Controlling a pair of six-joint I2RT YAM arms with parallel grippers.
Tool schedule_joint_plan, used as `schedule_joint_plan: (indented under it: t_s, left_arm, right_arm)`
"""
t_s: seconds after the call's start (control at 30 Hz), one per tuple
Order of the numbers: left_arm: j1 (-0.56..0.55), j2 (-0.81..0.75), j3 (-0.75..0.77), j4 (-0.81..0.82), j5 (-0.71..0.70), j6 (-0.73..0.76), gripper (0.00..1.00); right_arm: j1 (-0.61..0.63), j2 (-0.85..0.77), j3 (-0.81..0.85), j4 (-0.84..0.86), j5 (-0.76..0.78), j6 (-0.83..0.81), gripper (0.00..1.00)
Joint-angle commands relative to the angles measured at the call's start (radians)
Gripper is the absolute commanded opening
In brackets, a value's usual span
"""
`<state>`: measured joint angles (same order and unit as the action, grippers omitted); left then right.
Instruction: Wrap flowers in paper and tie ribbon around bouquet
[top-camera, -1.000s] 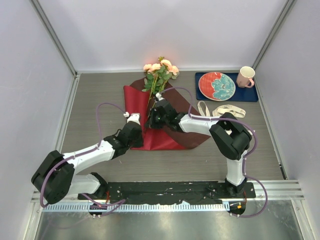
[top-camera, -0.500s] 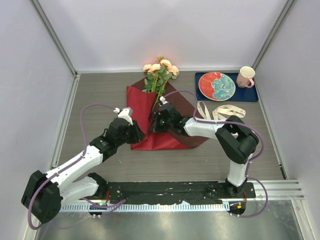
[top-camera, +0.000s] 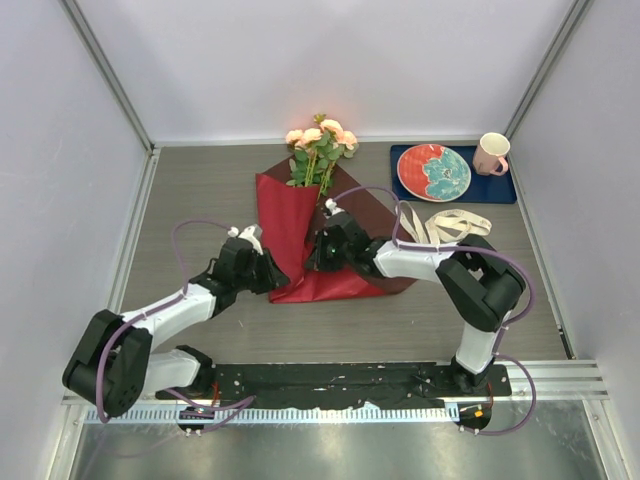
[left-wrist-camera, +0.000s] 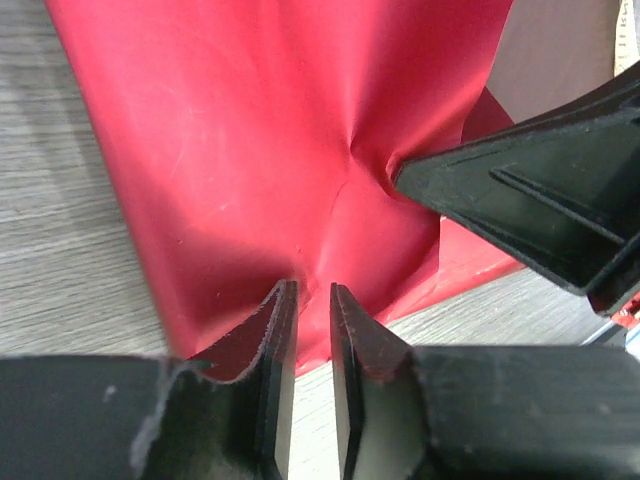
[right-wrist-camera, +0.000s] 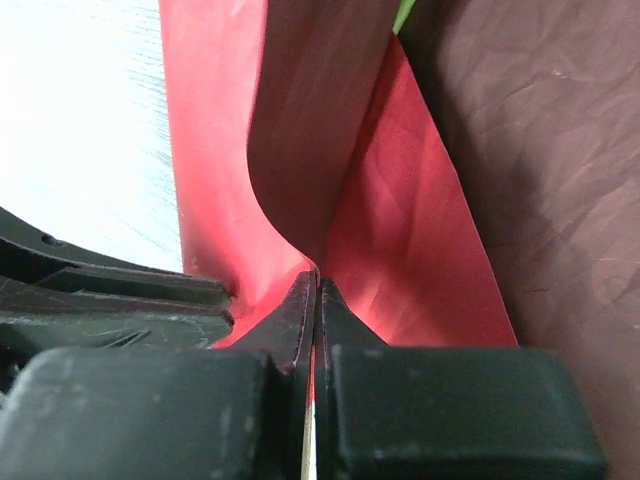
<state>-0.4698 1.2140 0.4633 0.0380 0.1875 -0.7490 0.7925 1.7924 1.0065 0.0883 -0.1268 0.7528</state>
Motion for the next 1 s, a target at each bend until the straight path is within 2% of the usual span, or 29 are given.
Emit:
schedule_joint_plan:
  t_s: [0.0,0.1,0.27,0.4,0.53,0.77,0.9,0.97]
  left_arm:
    - [0.003,-0.028,-0.032,0.092,0.044,-0.023,0.28]
    - [0.005,-0.045,-0.052,0.106,0.052,-0.030,0.32]
    - [0.005,-0.045,-0.084,0.155,0.061,-0.052,0.31]
    - [0.005,-0.007,-0.092,0.213,0.099,-0.061,0.24]
    - [0.005,0.027,-0.103,0.312,0.145,-0.081,0.21]
    - [0.005,0.081,-0.124,0.292,0.102,-0.093,0.15]
    - [0.007,0.120,-0.156,0.339,0.112,-0.110,0.11]
    - [0.007,0.169,-0.163,0.362,0.125,-0.115,0.09]
  right_arm:
    - [-0.030,-0.050,-0.022,0.011,0.021,-0.052,0.00]
    - [-0.056,-0.039,-0.026,0.014,0.006,-0.070,0.00]
    - [-0.095,-0.005,-0.009,0.019,-0.043,-0.116,0.00]
    - [-0.095,-0.002,-0.022,0.045,-0.069,-0.107,0.00]
    - [-0.096,-0.010,-0.039,0.050,-0.057,-0.107,0.00]
    - [-0.101,-0.019,-0.042,0.028,-0.042,-0.130,0.00]
    - [-0.102,-0.028,-0.052,0.019,-0.033,-0.138,0.00]
    - [-0.104,-0.036,-0.048,0.002,-0.022,-0.155,0.06]
